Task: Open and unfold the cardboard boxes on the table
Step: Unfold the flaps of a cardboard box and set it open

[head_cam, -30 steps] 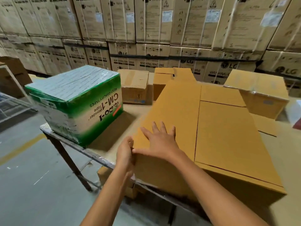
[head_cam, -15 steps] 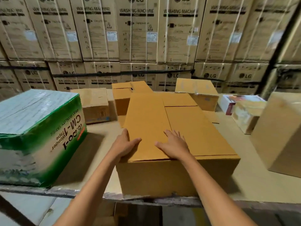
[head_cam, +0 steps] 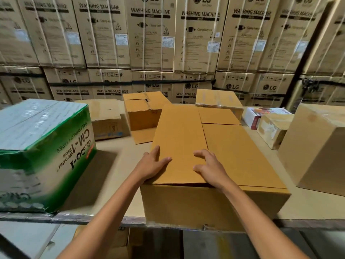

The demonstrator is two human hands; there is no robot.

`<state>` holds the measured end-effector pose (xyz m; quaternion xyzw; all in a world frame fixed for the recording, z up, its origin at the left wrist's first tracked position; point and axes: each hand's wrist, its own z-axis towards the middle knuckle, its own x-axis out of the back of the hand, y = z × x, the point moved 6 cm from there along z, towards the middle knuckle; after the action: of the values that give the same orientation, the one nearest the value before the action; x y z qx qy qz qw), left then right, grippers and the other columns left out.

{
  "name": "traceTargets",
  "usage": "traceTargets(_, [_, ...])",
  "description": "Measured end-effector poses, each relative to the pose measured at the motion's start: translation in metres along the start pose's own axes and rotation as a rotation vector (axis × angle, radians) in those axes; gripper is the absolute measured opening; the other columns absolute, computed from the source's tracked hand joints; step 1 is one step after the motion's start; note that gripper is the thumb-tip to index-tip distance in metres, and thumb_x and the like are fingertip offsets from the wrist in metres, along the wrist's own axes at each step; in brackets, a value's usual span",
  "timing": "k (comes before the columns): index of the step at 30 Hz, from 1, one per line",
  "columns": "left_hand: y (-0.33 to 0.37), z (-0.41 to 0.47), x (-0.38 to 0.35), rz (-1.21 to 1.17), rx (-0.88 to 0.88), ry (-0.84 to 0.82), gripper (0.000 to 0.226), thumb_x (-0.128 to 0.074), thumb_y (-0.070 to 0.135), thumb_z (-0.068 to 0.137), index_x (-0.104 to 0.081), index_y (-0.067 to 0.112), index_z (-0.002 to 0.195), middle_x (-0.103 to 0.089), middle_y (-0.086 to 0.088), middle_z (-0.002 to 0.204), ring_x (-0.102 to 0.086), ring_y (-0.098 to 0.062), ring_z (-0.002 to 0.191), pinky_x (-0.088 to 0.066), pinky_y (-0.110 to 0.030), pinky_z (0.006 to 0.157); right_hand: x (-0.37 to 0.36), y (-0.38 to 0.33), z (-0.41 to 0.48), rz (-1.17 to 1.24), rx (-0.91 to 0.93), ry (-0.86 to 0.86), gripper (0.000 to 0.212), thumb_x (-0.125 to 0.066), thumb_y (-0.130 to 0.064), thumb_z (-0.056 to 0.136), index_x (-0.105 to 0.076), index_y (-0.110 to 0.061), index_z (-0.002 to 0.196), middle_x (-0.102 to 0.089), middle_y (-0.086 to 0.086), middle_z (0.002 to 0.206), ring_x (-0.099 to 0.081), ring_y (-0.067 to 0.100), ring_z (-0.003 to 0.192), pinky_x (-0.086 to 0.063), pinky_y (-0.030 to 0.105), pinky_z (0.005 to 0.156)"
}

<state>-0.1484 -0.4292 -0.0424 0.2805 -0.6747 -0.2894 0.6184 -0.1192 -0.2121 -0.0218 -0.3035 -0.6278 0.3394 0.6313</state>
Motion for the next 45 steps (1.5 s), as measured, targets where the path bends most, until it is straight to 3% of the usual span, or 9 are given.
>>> traceTargets(6, [0.007, 0.001, -0.001, 0.207, -0.005, 0.042, 0.083, -0.026, 0.072, 0.093, -0.016, 0.022, 0.158, -0.022, -0.015, 0.16, -0.019, -0.038, 0.146, -0.021, -0.052, 0.118, 0.024, -0.034, -0.006, 0.807, 0.047, 0.153, 0.056, -0.055, -0.003, 0.093, -0.046, -0.026, 0.143, -0.059, -0.009, 0.123, -0.058, 0.012, 0.11, -0.046, 0.027, 0.079])
traceTargets(10, [0.054, -0.015, 0.038, 0.062, -0.312, 0.059, 0.063, -0.022, 0.061, 0.096, -0.042, 0.028, 0.146, -0.041, 0.0, 0.153, -0.039, -0.016, 0.138, -0.024, -0.043, 0.119, 0.0, -0.078, 0.004, 0.926, 0.155, 0.069, 0.055, -0.053, -0.044, 0.094, -0.044, -0.031, 0.147, -0.056, 0.0, 0.144, -0.05, 0.015, 0.132, -0.043, 0.035, 0.104])
traceTargets(16, [0.11, -0.022, 0.133, -0.452, -0.131, -0.06, 0.05, -0.034, 0.064, 0.098, -0.063, 0.024, 0.11, -0.069, -0.002, 0.106, -0.066, -0.019, 0.099, -0.059, -0.031, 0.074, -0.066, -0.154, -0.004, 0.655, 0.409, -0.182, 0.063, -0.033, -0.053, 0.098, -0.031, -0.027, 0.156, -0.04, -0.011, 0.156, -0.039, 0.003, 0.141, -0.035, 0.025, 0.115])
traceTargets(19, [0.105, -0.011, 0.18, -0.159, 0.002, 0.071, 0.029, -0.058, 0.025, 0.097, -0.064, 0.007, 0.119, -0.067, -0.013, 0.118, -0.064, -0.027, 0.106, -0.055, -0.038, 0.09, -0.096, -0.166, 0.001, 0.306, 0.453, -0.262, 0.063, -0.032, -0.051, 0.1, -0.017, -0.033, 0.158, -0.026, -0.009, 0.163, -0.027, 0.015, 0.149, -0.022, 0.036, 0.121])
traceTargets(23, [0.064, -0.006, 0.211, 0.195, 0.17, 0.258, 0.023, -0.049, 0.005, 0.091, -0.064, 0.007, 0.108, -0.062, -0.008, 0.092, -0.056, -0.017, 0.073, -0.044, -0.025, 0.05, -0.127, -0.151, 0.003, -0.168, 0.53, -0.286, 0.06, -0.036, -0.043, 0.105, -0.011, -0.034, 0.158, -0.011, -0.005, 0.168, -0.016, 0.024, 0.153, -0.016, 0.045, 0.123])
traceTargets(31, [-0.063, -0.01, 0.188, 0.554, 0.245, 0.509, 0.031, -0.044, 0.042, 0.099, -0.054, 0.013, 0.105, -0.064, -0.009, 0.104, -0.061, -0.022, 0.088, -0.055, -0.037, 0.078, -0.109, -0.064, 0.023, -0.777, 0.247, -0.147, 0.065, -0.031, -0.066, 0.099, -0.033, -0.031, 0.154, 0.008, 0.01, 0.167, 0.015, 0.035, 0.152, 0.006, 0.072, 0.113])
traceTargets(37, [-0.093, -0.004, 0.066, 0.464, 0.156, -0.048, 0.067, -0.027, 0.059, 0.101, -0.023, 0.02, 0.156, -0.005, -0.011, 0.166, -0.004, -0.033, 0.152, -0.009, -0.051, 0.122, -0.082, -0.027, 0.033, -0.807, 0.09, -0.158, 0.075, -0.023, -0.076, 0.093, -0.027, -0.034, 0.156, -0.011, 0.008, 0.167, -0.004, 0.036, 0.154, -0.003, 0.068, 0.117])
traceTargets(42, [-0.034, 0.002, 0.013, -0.167, 0.003, -0.249, 0.043, -0.021, 0.046, 0.106, -0.053, 0.023, 0.121, -0.059, 0.011, 0.12, -0.062, 0.003, 0.104, -0.048, -0.016, 0.095, -0.084, -0.025, 0.03, -0.799, 0.052, -0.225, 0.072, -0.023, -0.073, 0.095, -0.026, -0.034, 0.156, -0.013, 0.006, 0.167, -0.006, 0.034, 0.154, -0.004, 0.064, 0.118])
traceTargets(45, [-0.04, 0.032, 0.016, -0.096, 0.1, -0.199, 0.065, -0.029, 0.064, 0.099, -0.045, 0.012, 0.133, -0.054, 0.0, 0.133, -0.055, -0.017, 0.119, -0.042, -0.033, 0.106, -0.08, -0.028, 0.028, -0.771, 0.069, -0.217, 0.07, -0.026, -0.071, 0.096, -0.029, -0.034, 0.155, -0.015, 0.004, 0.167, -0.009, 0.032, 0.154, -0.005, 0.062, 0.119])
